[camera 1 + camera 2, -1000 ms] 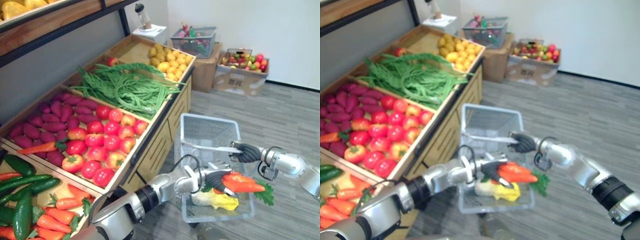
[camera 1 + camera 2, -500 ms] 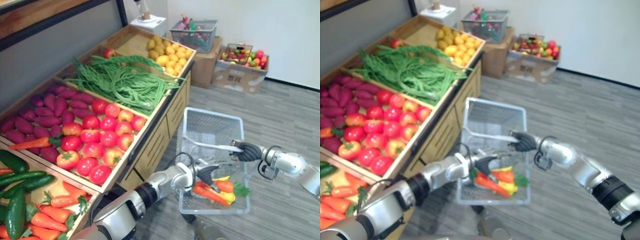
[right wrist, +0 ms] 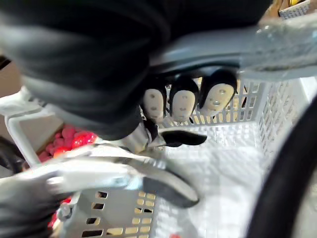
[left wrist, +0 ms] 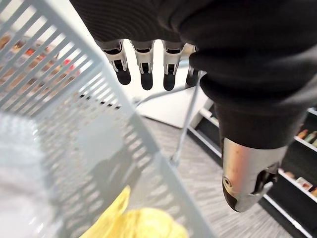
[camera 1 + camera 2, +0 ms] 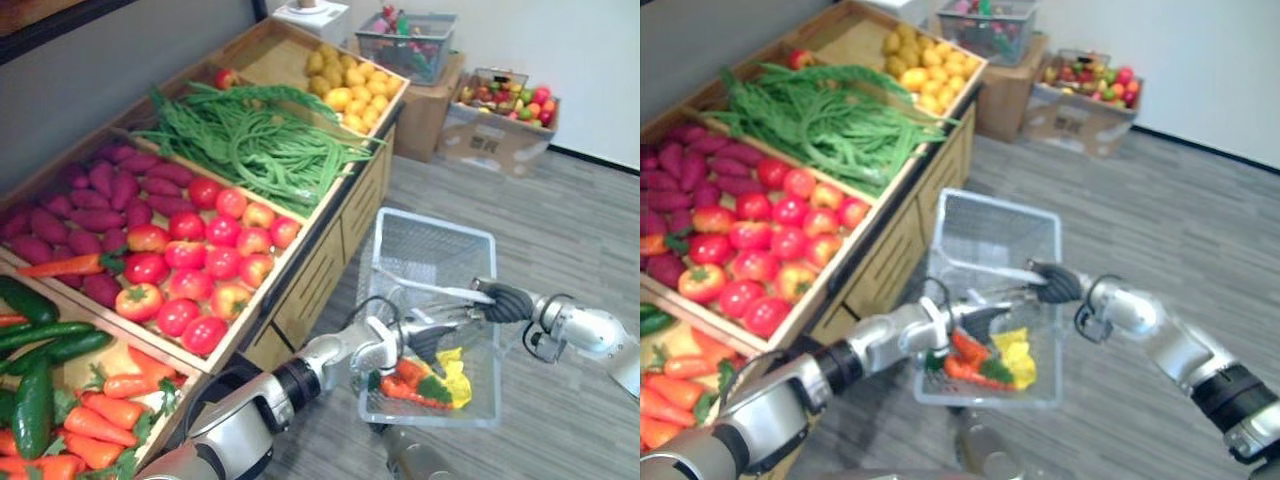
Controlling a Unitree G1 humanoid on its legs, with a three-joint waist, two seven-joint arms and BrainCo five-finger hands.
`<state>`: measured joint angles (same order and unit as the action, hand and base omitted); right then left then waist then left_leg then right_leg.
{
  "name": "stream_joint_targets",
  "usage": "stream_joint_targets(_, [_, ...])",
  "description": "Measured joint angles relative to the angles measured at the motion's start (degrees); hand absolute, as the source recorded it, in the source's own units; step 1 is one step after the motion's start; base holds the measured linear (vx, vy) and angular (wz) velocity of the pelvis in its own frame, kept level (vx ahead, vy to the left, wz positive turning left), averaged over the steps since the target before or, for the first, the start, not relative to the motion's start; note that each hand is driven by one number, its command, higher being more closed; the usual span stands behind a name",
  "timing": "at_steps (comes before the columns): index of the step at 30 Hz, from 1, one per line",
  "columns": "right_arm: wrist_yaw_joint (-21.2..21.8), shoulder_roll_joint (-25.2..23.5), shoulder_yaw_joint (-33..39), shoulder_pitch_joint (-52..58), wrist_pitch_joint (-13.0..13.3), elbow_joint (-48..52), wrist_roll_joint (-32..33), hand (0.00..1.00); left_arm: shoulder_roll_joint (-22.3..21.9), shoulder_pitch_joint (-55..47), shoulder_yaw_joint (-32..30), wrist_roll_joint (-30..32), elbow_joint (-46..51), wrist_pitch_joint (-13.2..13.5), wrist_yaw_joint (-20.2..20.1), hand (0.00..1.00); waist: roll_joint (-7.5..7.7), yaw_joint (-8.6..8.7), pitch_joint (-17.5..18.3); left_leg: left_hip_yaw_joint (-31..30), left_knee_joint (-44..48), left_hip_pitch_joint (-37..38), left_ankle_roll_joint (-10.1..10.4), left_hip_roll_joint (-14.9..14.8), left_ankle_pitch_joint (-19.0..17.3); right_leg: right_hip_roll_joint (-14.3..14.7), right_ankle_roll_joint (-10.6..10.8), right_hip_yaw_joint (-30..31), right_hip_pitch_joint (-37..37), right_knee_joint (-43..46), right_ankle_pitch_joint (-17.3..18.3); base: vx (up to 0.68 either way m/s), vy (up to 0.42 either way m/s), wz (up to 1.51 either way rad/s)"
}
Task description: Pick vegetable in the basket
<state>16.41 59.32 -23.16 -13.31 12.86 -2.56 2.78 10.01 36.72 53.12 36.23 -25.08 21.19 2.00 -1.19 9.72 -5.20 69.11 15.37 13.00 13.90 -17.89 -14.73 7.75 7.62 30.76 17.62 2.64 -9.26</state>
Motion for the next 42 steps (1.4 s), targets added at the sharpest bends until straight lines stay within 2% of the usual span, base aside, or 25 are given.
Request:
stream_joint_targets(2, [-1.02,-2.56,4.07,1.53,-0.35,-0.11,-2.70,1.00,0.26,-0.01,2.61,-0.23,6.99,1.30,0.10,0.00,0.01,-0.66,0.00,-1.19,0.40,-0.74,-0.50,0.02,-0.39,-0.82,0.01,-1.11,-0.18,-0.03,0.01,-0.04,-0.011,0.26])
stream_joint_targets(5, [-1.07,-4.82,6.09,3.00,-0.37,-0.46,-4.08,1.00,1.52,-0.17,3.07,-2.45,10.61,0.74,0.07,0.00,0.03,-0.92,-0.01,-2.49,1.01,-1.65,-0.74,0.02,-0.85,-1.70,0.04,-2.09,-0.24,-0.05,0.03,-0.07,-0.016,0.25])
stream_joint_targets(7, [-1.43,-8.75,8.32,4.12,-1.08,-2.21,-7.20,1.00,2.46,-0.53,6.08,-4.68,17.00,0.68,-0.30,0.00,0.05,-1.38,-0.03,-3.75,1.47,-1.92,-0.82,-0.04,-1.14,-2.37,0.05,-3.02,-0.48,-0.08,0.04,-0.07,-0.024,0.26])
stream_joint_targets(9, [-1.65,-11.00,9.71,5.20,-1.85,-3.95,-8.49,1.00,3.17,-0.72,6.13,-6.77,17.60,0.57,-0.70,0.00,0.06,-1.80,-0.03,-4.54,2.42,-2.28,-0.98,-0.64,-1.56,-2.66,0.06,-3.80,-1.05,-0.22,0.05,-0.07,-0.033,0.23])
stream_joint_targets(11, [-2.97,-13.61,11.50,5.70,-3.02,-6.67,-10.01,1.00,3.76,-0.71,7.57,-7.96,21.74,1.66,-1.06,0.00,0.07,-2.03,-0.03,-5.70,3.14,-3.09,-1.05,-0.94,-1.86,-3.24,0.07,-4.78,-1.06,-0.24,0.07,-0.08,-0.040,0.30])
stream_joint_targets(14, [-3.96,-18.53,13.99,5.82,-5.49,-12.39,-13.39,1.00,3.08,-1.22,11.38,-10.91,31.19,6.42,-1.20,0.00,0.03,-2.47,0.00,-7.73,4.30,-4.13,-1.23,-1.56,-2.02,-4.00,0.06,-6.53,-1.26,-0.40,0.05,-0.06,-0.041,0.28])
stream_joint_targets(16, [-5.11,-20.83,15.81,6.64,-6.50,-14.19,-14.26,1.00,3.16,-1.31,11.76,-11.47,32.65,7.18,-1.19,0.00,0.02,-2.50,0.01,-8.99,4.90,-4.88,-1.36,-2.03,-2.15,-4.33,0.06,-7.55,-1.51,-0.43,0.05,-0.05,-0.042,0.25])
stream_joint_targets(18, [-6.01,-22.24,17.48,7.42,-7.30,-15.27,-14.30,1.00,3.37,-1.43,11.81,-12.75,32.85,7.15,-1.21,0.00,-0.05,-2.59,0.04,-10.07,4.99,-5.10,-1.37,-1.99,-2.14,-4.86,0.06,-8.41,-1.85,-0.52,0.05,-0.05,-0.032,0.27])
stream_joint_targets(20, [-7.73,-25.18,21.27,9.15,-7.65,-16.78,-14.62,1.00,4.03,-2.49,11.63,-13.82,34.32,7.04,-1.19,0.00,-0.13,-3.59,0.11,-11.34,5.25,-5.78,-1.51,-1.97,-2.17,-5.36,0.06,-9.26,-2.20,-0.54,0.06,-0.08,-0.036,0.28])
stream_joint_targets(22, [-8.71,-27.03,23.74,9.88,-7.65,-18.05,-15.38,1.00,4.53,-3.35,11.61,-15.53,36.00,7.04,-1.17,0.00,-0.14,-3.86,0.11,-12.39,5.57,-6.39,-1.84,-2.00,-2.25,-5.84,0.06,-10.20,-2.29,-0.54,0.06,-0.05,-0.023,0.32])
stream_joint_targets(25, [-10.20,-29.91,28.43,11.67,-8.34,-20.48,-16.35,1.00,6.45,-3.76,11.27,-17.95,39.09,7.04,-1.13,0.00,-0.17,-4.60,0.15,-16.43,6.55,-8.21,-2.58,-2.27,-2.19,-7.30,0.06,-13.35,-3.00,-0.71,0.06,-0.06,-0.030,0.60])
stream_joint_targets(26, [-11.42,-31.23,31.32,13.52,-9.03,-21.21,-16.34,1.00,7.48,-4.74,9.95,-17.99,40.16,7.02,-1.03,0.00,-0.21,-5.44,0.25,-18.48,7.06,-9.69,-2.91,-2.32,-2.14,-8.05,0.06,-15.05,-3.39,-0.76,0.07,-0.06,-0.024,0.58])
stream_joint_targets(32, [-14.06,-36.90,43.31,20.28,-9.24,-25.84,-15.68,1.00,13.03,-9.10,3.43,-18.00,42.00,6.27,-0.62,0.00,0.41,-7.35,1.31,-29.14,7.00,-14.95,-5.00,-0.65,-0.91,-12.30,0.31,-24.26,-5.93,-1.67,0.62,-0.08,0.001,0.92])
stream_joint_targets(33, [-14.79,-38.12,45.89,21.54,-9.22,-27.72,-15.21,1.00,14.18,-10.58,1.55,-17.99,42.67,6.07,-0.37,0.00,1.02,-7.83,2.00,-31.57,6.75,-16.19,-5.55,0.07,-0.50,-13.28,0.37,-26.43,-6.25,-1.62,0.99,-0.05,0.018,0.95])
stream_joint_targets(34, [-15.18,-39.29,48.77,22.74,-9.23,-29.61,-14.99,1.00,15.23,-11.98,-0.87,-17.97,43.53,6.00,-0.11,0.00,0.63,-8.31,3.10,-33.59,6.53,-17.16,-6.03,0.74,-0.13,-14.11,0.51,-28.22,-6.75,-1.66,1.17,-0.04,0.023,0.93])
stream_joint_targets(35, [-15.68,-39.84,49.92,23.04,-9.24,-30.57,-14.47,1.00,15.78,-12.98,-2.55,-17.96,44.10,5.94,0.12,0.00,0.88,-8.44,3.16,-34.61,6.32,-17.50,-6.33,1.12,0.10,-14.53,0.61,-29.13,-7.07,-1.63,1.32,-0.03,0.036,0.86])
stream_joint_targets(39, [-17.78,-43.32,54.55,24.81,-9.18,-37.89,-10.57,1.00,19.91,-21.88,-16.55,-17.75,47.06,5.46,2.77,0.00,2.99,-8.85,4.64,-40.46,2.21,-19.08,-7.63,5.09,2.51,-17.74,0.47,-34.80,-9.33,-3.66,2.33,-0.01,0.027,0.77])
stream_joint_targets(42, [-18.54,-44.31,56.53,24.41,-8.78,-45.57,-8.91,1.00,20.21,-29.04,-28.05,-16.92,46.68,4.02,4.46,0.00,4.44,-9.41,5.45,-44.60,-1.61,-19.96,-7.69,7.80,5.08,-19.19,0.45,-37.87,-9.93,-4.95,2.35,0.04,0.003,0.63])
